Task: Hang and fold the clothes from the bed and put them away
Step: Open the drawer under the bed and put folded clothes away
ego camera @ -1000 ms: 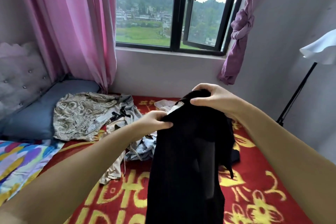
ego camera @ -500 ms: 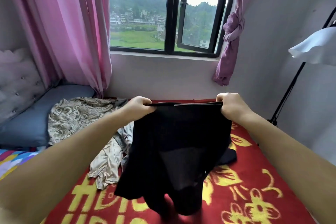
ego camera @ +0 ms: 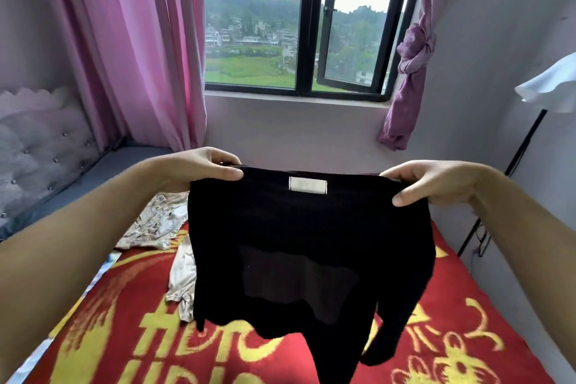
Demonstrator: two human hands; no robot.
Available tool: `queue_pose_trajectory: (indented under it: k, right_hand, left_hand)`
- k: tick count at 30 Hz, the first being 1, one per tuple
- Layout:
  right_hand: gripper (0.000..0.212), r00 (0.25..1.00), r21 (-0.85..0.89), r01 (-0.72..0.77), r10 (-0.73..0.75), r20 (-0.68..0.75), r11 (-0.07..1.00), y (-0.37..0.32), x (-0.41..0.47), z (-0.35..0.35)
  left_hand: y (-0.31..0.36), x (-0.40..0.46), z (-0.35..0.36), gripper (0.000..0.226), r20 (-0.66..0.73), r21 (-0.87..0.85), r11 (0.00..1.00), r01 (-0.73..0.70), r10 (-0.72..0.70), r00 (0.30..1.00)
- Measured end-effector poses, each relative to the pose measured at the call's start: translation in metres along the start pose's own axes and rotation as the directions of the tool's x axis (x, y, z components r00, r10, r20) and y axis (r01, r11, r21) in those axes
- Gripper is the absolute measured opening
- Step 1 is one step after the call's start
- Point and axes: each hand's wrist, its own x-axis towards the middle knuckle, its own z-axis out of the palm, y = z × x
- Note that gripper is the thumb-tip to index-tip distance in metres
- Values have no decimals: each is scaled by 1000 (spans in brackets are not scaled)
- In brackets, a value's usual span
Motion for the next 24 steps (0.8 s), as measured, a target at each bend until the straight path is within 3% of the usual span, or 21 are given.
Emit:
queue_pose_trajectory:
  k: [3,5,8,10,12,14,16,18,20,24]
  right_hand:
    - [27,991,50,11,-4,-136,999,5,3,-2]
    - [22,945,75,46,-19,-325,996,13,10,2]
    - [30,792,-58,42,-68,-606,997,21,27,14]
    - [34,701,-90,78,-119,-703,993,20,36,17]
    - [45,726,-26,119,-104,-680,993,17,35,16]
    - [45,847,20,88,-64,-527,996,13,24,11]
    - [37,942,31,54,-41,-333,998,14,13,5]
    - [37,960,55,52,-35,-277,997,18,6,0]
    - [32,953,107,74,-38,-302,992,24,3,-2]
    - [26,904,205,95,1,-427,974,29,11,5]
  left_hand:
    - [-4,-4,-8,41,10,-135,991,-10,12,1000]
    - [-7,-2,-1,36,-93,-141,988,-71,58,994]
    - [-6,4,15,37,-329,36,981,-192,193,924]
    - [-5,11,20,42,-426,165,953,-256,303,853]
    - [-1,15,22,44,-503,330,909,-253,396,769]
    - [3,16,18,43,-517,431,874,-225,444,732]
    - [4,13,10,43,-435,321,923,-210,341,833]
    - [-1,8,-2,49,-265,134,985,-107,139,954]
    - [-11,3,-13,50,-135,-42,999,-20,14,991]
    - [-17,0,-15,43,-46,-264,965,3,-15,999]
